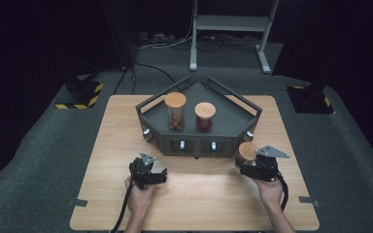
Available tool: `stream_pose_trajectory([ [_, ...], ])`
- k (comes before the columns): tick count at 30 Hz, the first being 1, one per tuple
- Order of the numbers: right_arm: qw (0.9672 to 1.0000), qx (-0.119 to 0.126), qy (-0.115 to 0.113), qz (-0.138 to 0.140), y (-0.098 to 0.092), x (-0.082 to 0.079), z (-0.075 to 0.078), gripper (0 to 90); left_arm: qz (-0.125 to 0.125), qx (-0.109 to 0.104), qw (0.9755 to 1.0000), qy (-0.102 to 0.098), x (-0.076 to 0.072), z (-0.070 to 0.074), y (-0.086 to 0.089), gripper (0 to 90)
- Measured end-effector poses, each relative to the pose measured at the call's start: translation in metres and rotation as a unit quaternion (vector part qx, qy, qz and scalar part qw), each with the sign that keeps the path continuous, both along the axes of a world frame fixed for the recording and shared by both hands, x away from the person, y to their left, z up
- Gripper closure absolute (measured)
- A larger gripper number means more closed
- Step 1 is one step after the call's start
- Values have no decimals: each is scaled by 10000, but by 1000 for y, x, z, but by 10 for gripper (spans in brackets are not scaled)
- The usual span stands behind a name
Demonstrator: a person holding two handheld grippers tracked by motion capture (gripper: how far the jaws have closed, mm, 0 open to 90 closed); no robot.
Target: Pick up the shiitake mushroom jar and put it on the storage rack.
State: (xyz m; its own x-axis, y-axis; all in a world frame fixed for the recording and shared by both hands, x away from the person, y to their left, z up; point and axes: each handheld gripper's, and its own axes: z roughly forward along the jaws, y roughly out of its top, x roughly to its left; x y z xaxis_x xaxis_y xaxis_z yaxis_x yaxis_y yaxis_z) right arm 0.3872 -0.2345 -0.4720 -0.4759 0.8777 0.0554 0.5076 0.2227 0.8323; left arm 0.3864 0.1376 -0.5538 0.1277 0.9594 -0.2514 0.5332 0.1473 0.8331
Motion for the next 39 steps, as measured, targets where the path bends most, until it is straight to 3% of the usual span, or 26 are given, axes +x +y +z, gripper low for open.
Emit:
stream_pose_trajectory([
  [13,9999,-89,-27,145,5,1,16,250,-1,0,10000,1,0,0,0,68],
  [28,9990,-44,-212,397,5,-3,37,250,-1,-2,10000,0,0,0,0,68],
  [39,9987,-130,-148,462,5,-4,56,250,-1,-2,10000,0,0,0,0,68],
])
